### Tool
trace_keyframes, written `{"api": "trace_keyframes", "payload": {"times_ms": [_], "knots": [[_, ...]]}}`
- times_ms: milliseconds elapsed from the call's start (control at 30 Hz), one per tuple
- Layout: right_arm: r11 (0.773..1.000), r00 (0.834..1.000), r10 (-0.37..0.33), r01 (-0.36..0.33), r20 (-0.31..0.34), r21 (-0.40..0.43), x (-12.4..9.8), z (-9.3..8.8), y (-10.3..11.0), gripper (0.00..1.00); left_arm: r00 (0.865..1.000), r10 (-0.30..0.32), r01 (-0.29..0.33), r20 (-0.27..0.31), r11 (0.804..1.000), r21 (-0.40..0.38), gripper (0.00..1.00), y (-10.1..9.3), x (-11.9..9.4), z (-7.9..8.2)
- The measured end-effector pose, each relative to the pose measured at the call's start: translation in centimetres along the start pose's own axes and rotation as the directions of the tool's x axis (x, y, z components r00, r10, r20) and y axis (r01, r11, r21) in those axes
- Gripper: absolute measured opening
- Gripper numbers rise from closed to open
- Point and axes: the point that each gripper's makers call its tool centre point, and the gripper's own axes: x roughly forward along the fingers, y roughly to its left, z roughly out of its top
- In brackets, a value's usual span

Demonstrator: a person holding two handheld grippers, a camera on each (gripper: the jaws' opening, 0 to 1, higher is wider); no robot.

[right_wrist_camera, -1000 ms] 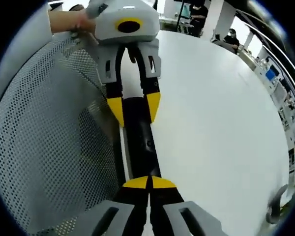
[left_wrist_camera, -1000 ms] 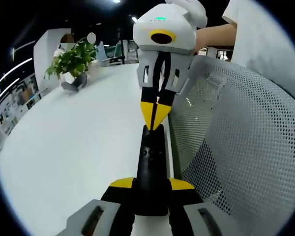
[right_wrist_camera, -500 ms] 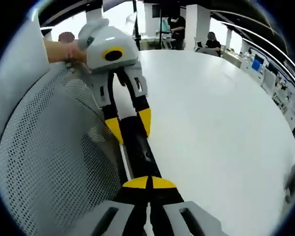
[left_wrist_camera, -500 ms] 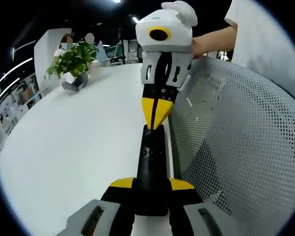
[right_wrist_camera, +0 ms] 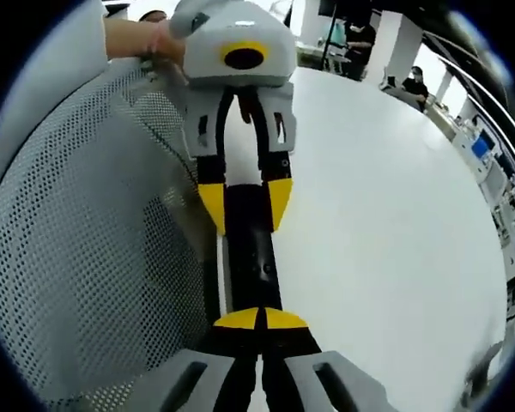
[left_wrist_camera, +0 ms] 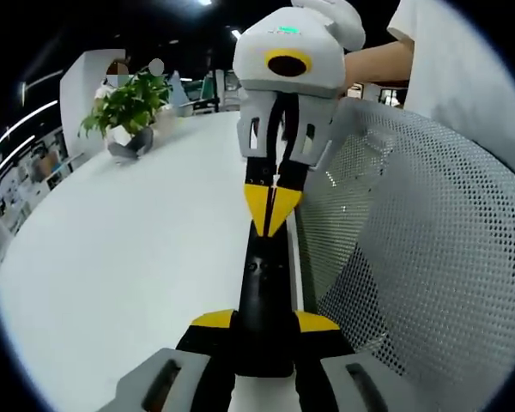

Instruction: Press the specified remote control buttons in sequence, fully releasing each button before pressing the next.

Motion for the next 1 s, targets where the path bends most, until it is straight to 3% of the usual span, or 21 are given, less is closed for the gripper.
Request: {"api": "trace_keyframes", "payload": {"times_ms": [100, 200, 267, 367, 500, 700, 933, 1000], "knots": [[1.0, 1.0, 0.001, -0.001, 0.022, 0.028, -0.1, -0.2, 0.0, 0.0, 1.0, 0.0, 0.0, 0.0, 1.0, 0.001, 0.24, 0.0, 0.0, 0.0], [0.988, 0.993, 0.02, -0.038, 0.116, 0.153, -0.4, 0.0, 0.1, 0.0, 1.0, 0.0, 0.0, 0.0, 1.0, 0.0, 0.24, 0.0, 0.0, 0.0], [0.983, 0.99, 0.03, -0.054, 0.138, 0.175, -0.6, -0.1, 0.3, 0.01, 1.0, 0.001, -0.001, 0.0, 1.0, -0.001, 0.24, 0.0, 0.0, 0.0], [0.99, 0.994, -0.033, 0.019, 0.103, 0.14, -0.7, -0.6, -0.3, 0.07, 1.0, 0.002, -0.002, 0.0, 1.0, -0.001, 0.24, 0.0, 0.0, 0.0], [0.996, 0.994, 0.006, -0.016, 0.112, 0.093, -0.2, 0.4, 0.5, 0.1, 1.0, 0.0, 0.0, 0.002, 1.0, -0.001, 0.24, 0.0, 0.0, 0.0], [0.999, 0.998, 0.015, -0.017, 0.065, 0.032, 0.0, 0.2, 0.5, 0.1, 1.0, 0.001, -0.001, 0.003, 1.0, -0.003, 0.24, 0.0, -0.1, 0.0], [0.998, 0.998, 0.051, -0.052, -0.03, -0.037, 0.2, 0.2, 0.4, 0.09, 1.0, 0.001, -0.001, 0.004, 1.0, -0.004, 0.24, 0.0, -0.1, 0.0], [0.999, 0.997, 0.044, -0.045, -0.057, -0.007, 0.2, 0.3, 0.4, 0.09, 1.0, 0.001, -0.001, 0.005, 1.0, -0.005, 0.24, 0.0, -0.1, 0.0]]}}
